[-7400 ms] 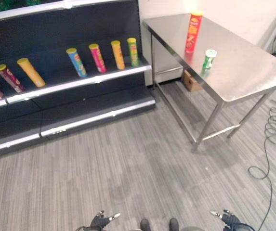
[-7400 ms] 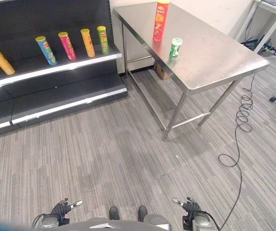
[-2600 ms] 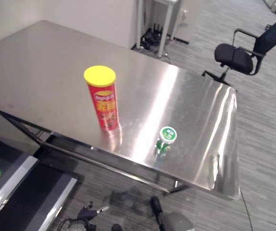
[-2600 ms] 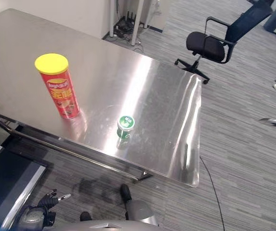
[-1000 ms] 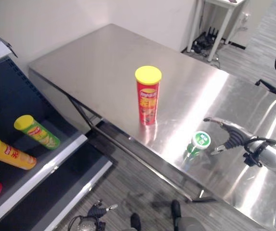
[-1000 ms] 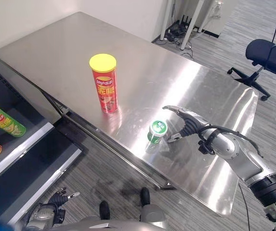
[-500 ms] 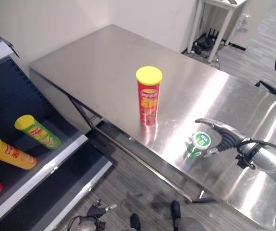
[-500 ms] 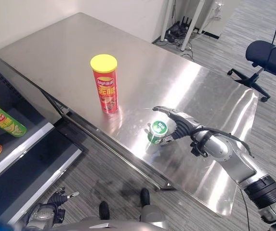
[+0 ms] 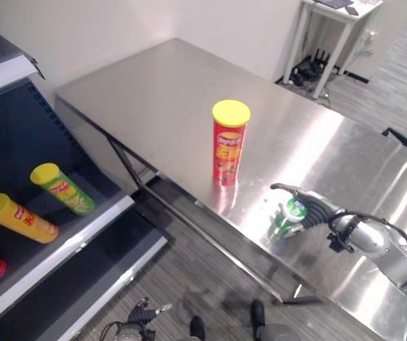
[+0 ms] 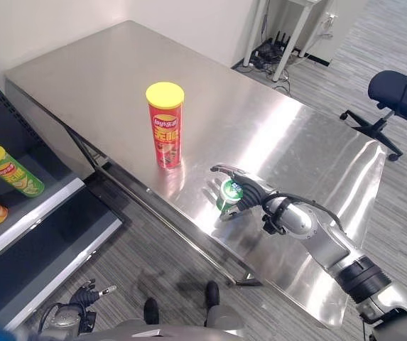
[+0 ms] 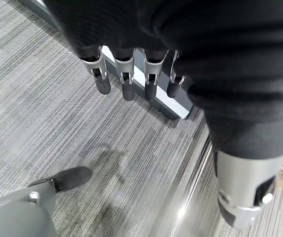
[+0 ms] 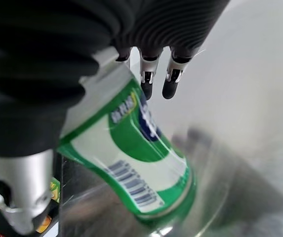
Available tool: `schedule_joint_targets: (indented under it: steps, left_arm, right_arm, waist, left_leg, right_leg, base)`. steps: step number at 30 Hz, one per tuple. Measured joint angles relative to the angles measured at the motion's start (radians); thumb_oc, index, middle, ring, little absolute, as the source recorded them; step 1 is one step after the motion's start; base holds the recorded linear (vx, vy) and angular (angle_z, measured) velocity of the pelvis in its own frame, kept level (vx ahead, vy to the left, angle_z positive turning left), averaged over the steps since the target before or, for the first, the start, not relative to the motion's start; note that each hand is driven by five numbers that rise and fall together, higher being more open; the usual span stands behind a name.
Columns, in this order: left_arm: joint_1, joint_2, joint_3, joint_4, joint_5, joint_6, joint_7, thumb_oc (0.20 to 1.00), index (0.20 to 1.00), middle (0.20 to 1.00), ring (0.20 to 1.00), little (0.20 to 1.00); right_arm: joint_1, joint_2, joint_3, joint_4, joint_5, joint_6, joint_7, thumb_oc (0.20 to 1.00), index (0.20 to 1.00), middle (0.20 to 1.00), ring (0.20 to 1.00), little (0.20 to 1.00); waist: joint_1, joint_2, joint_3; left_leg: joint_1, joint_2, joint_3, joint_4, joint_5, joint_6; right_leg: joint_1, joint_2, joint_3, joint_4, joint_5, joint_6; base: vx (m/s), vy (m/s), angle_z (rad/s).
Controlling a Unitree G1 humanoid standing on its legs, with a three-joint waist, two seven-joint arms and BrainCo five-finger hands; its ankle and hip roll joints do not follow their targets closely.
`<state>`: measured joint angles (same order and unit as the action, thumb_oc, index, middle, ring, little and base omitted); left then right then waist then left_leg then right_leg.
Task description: Put the goods on the table back onto the shelves and tidy them up.
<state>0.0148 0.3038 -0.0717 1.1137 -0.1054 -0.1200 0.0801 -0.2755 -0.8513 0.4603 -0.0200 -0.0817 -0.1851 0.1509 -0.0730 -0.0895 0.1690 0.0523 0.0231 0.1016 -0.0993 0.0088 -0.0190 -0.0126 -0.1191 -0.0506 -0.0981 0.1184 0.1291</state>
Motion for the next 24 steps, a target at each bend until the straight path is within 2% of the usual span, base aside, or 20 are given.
schedule_joint_targets:
  steps: [1,2,3,13,24]
  left_arm:
    - [0.001,0.0,0.0,0.0,0.0,0.0,0.0,1.0,1.0,1.0,1.0,1.0]
    - [0.002,0.0,0.0,0.0,0.0,0.0,0.0,1.0,1.0,1.0,1.0,1.0]
    - [0.008,0.0,0.0,0.0,0.0,0.0,0.0,1.0,1.0,1.0,1.0,1.0]
    - [0.019,0.0,0.0,0.0,0.0,0.001,0.001,1.0,1.0,1.0,1.0,1.0]
    - [0.021,-0.002,0.003,-0.001,0.0,0.002,0.003,1.0,1.0,1.0,1.0,1.0]
  right_arm:
    - [0.0,0.001,0.0,0.0,0.0,0.0,0.0,0.514,0.514,0.514,0.514,0.514]
    - [0.0,0.003,0.0,0.0,0.0,0.0,0.0,0.432,0.432,0.432,0.432,0.432]
    - [0.0,0.007,0.0,0.0,-0.001,0.0,0.0,0.2,0.2,0.2,0.2,0.2]
    - [0.012,0.009,-0.005,0.001,-0.028,0.003,-0.032,0.2,0.2,0.2,0.2,0.2]
    - [0.09,0.009,-0.11,-0.007,-0.039,0.004,-0.073,0.2,0.2,0.2,0.2,0.2]
  waist:
    - [0.001,0.0,0.0]
    - [0.002,0.001,0.0]
    - [0.001,0.001,-0.001]
    - [-0.002,0.006,-0.019]
    - [-0.005,0.006,-0.02]
  left_leg:
    - [0.0,0.0,0.0,0.0,0.0,0.0]
    - [0.0,0.0,0.0,0.0,0.0,0.0]
    - [-0.001,0.0,-0.001,0.0,0.001,0.0]
    - [-0.003,0.0,-0.001,0.0,0.001,0.001]
    - [0.001,0.0,0.0,0.0,0.001,0.001]
  right_leg:
    - [0.0,0.0,0.0,0.0,0.0,0.0]
    - [0.0,0.0,-0.001,0.0,0.0,0.0]
    - [0.0,0.0,0.0,0.0,0.0,0.0]
    - [0.0,0.0,-0.001,0.0,-0.001,-0.002]
    - [0.001,-0.001,0.0,0.0,-0.001,-0.002]
  base:
    - [0.0,-0.005,0.04]
    - [0.0,0.0,0.0]
    - [0.0,0.0,0.0]
    - [0.0,0.0,0.0]
    - [0.0,0.0,0.0]
